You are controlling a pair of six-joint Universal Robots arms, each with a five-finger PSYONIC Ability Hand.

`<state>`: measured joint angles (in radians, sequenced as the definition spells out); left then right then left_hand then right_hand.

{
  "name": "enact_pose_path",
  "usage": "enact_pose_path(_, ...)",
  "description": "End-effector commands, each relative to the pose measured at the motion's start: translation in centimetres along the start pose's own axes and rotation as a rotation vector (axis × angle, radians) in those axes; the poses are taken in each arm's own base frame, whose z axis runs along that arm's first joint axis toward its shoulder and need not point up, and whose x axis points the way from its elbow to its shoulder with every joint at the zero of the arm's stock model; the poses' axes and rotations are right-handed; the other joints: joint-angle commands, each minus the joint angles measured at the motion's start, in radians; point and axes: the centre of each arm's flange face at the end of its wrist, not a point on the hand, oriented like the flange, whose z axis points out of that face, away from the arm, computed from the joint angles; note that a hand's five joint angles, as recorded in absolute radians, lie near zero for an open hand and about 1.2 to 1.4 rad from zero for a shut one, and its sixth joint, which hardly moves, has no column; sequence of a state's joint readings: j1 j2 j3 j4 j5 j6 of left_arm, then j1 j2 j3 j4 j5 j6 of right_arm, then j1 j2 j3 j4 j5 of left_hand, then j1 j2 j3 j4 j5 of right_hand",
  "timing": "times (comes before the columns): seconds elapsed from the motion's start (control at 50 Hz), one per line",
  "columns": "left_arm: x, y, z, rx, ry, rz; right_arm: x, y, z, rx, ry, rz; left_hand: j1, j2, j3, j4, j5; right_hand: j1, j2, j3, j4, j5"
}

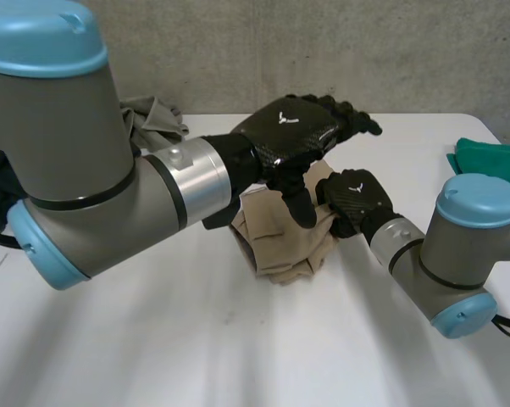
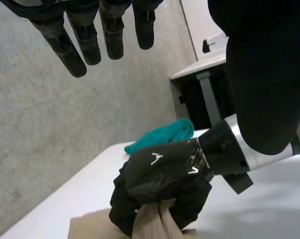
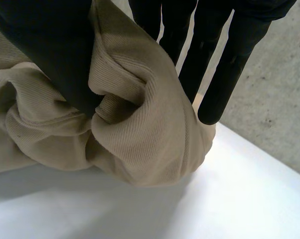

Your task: Fold the laundry.

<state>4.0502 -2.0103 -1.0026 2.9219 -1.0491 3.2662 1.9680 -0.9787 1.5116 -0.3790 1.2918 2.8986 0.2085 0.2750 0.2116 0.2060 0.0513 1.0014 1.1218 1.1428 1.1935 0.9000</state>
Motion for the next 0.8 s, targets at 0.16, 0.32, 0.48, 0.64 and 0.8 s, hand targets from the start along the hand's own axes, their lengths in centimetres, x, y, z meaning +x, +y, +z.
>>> enact_pose_path(0.16,-0.6,-3.6,0.0,0.118,-0.028,0.005,8.8,-5.3,3.7,0.21,0.225,-0.077,-0.034,-0.1,-0.037,-0.031,-0.051,0.395,0.275,0.253,0.203,0.322)
enact_pose_path(0.32,-1.0,-4.8,0.0,0.161,-0.049,0.0,20.5,-9.6,4.4,0.441,0.475,-0.046,-0.034,-0.1,-0.037,-0.031,-0.051,0.395,0.275,0.253,0.203,0.322)
enact_pose_path(0.48,-1.1,-3.9,0.2,0.143,-0.052,-0.01,33.0,-3.9,2.8,0.42,0.621,-0.038,-0.034,-0.1,-0.037,-0.031,-0.051,0.395,0.275,0.253,0.203,0.322)
enact_pose_path(0.64,-1.1,-2.8,0.5,0.12,-0.051,-0.023,38.0,6.4,0.7,0.269,0.589,0.0,-0.034,-0.1,-0.037,-0.031,-0.051,0.395,0.275,0.253,0.203,0.322)
enact_pose_path(0.8,-1.2,-1.9,0.8,0.107,-0.051,-0.032,40.0,12.9,-2.2,0.166,0.618,0.012,-0.034,-0.1,-0.037,-0.031,-0.051,0.395,0.275,0.253,0.203,0.322)
